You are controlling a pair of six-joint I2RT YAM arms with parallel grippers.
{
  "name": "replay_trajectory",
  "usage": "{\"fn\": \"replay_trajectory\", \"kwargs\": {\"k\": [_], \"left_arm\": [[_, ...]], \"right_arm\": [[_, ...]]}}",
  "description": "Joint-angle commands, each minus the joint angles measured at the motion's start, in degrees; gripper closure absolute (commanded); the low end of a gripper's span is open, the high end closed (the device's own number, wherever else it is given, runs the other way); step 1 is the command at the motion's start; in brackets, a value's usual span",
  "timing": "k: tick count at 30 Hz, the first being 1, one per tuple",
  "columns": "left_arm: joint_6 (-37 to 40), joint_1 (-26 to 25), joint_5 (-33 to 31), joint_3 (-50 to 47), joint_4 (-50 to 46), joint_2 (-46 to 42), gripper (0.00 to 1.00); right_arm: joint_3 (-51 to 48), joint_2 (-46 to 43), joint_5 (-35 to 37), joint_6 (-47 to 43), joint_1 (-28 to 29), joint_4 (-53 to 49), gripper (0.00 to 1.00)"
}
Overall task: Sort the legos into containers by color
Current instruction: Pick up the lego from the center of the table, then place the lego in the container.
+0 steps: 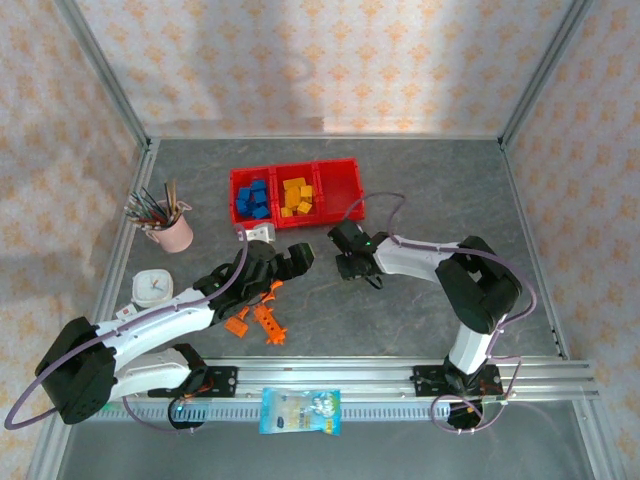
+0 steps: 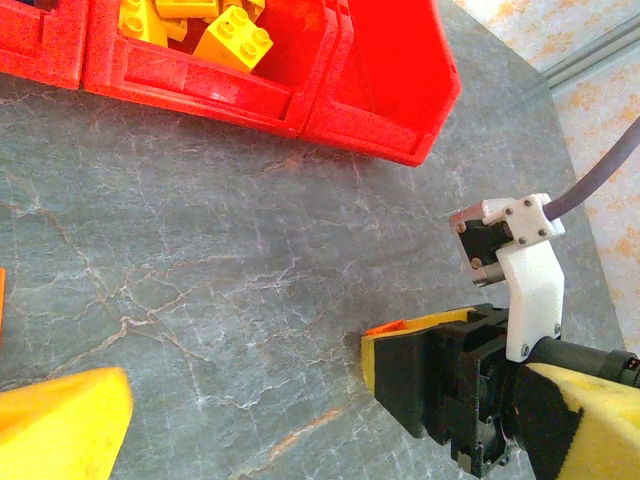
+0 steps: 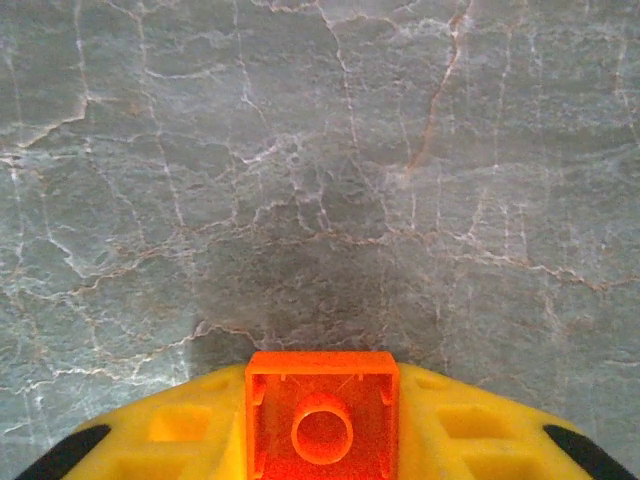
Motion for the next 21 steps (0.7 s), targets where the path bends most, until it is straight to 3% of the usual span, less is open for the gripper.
{"fn": "replay_trajectory", "kwargs": {"k": [1,10,21], "left_arm": [[0.7,-0.5,-1.9,0.7,-0.3,-0.1,0.01],[4.3,1.5,-3.2,4.9,-4.4,-0.6,0.01],[7.6,8.9,0.1,10.4,-5.1,2.3,0.01]], "right_arm": [[2.1,-1.1,-0.4,0.2,0.0,-0.1,0.7],[9.1,-2.2,-0.9,-0.1,-3.1,0.1,0.7],[27.2,8.8,1.4,-0.6,-9.2,3.5,0.69]]}}
